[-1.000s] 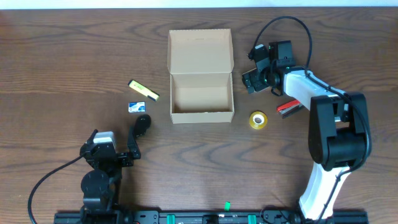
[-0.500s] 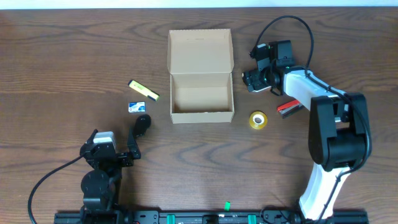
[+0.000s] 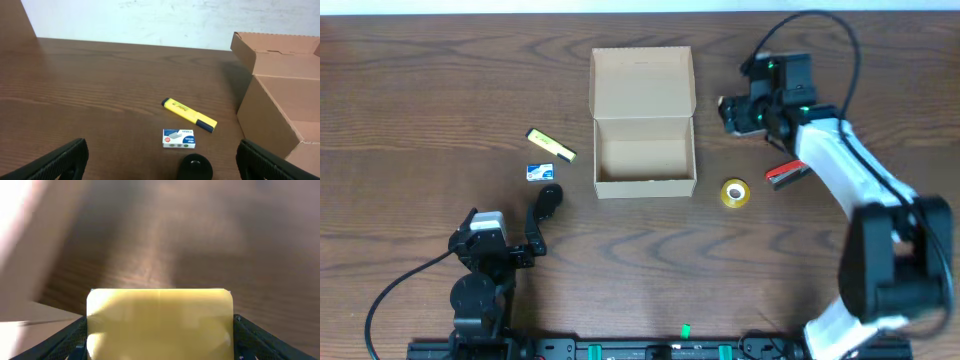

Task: Pack container
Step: 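Carry the sticky-note pad into the box with the right gripper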

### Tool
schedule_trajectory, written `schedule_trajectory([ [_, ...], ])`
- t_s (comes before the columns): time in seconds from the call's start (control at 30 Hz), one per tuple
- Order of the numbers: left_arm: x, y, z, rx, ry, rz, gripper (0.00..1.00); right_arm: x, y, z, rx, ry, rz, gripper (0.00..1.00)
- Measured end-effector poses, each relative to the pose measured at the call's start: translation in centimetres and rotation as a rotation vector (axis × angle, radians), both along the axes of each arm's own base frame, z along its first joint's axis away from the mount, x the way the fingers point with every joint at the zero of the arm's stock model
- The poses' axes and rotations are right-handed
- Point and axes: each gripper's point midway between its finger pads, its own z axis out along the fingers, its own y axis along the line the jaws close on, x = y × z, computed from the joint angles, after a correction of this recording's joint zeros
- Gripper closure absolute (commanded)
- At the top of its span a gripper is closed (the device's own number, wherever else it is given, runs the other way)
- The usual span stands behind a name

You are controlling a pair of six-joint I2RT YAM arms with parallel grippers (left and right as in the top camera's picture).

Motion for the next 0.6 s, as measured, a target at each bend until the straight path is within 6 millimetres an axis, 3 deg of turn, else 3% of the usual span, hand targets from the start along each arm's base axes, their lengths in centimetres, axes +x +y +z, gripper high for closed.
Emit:
schedule_trajectory([
  [0.1, 0.0, 0.0, 0.0, 0.0, 0.0, 0.0, 0.05, -0.6, 0.1, 4.5, 0.018, -0.082, -0.004, 0.62],
  [0.23, 0.0, 0.0, 0.0, 0.0, 0.0, 0.0, 0.05, -1.9, 1.5, 7.6, 0.052, -0.124, -0.006, 0.63],
  [0.4, 0.0, 0.0, 0.0, 0.0, 0.0, 0.0, 0.04, -3.6, 6.3, 8.7, 0.126, -0.115, 0.034, 0.59],
  [0.6, 0.0, 0.0, 0.0, 0.0, 0.0, 0.0, 0.05, -6.9, 14.9, 9.2, 0.178, -0.113, 0.107, 0.62],
])
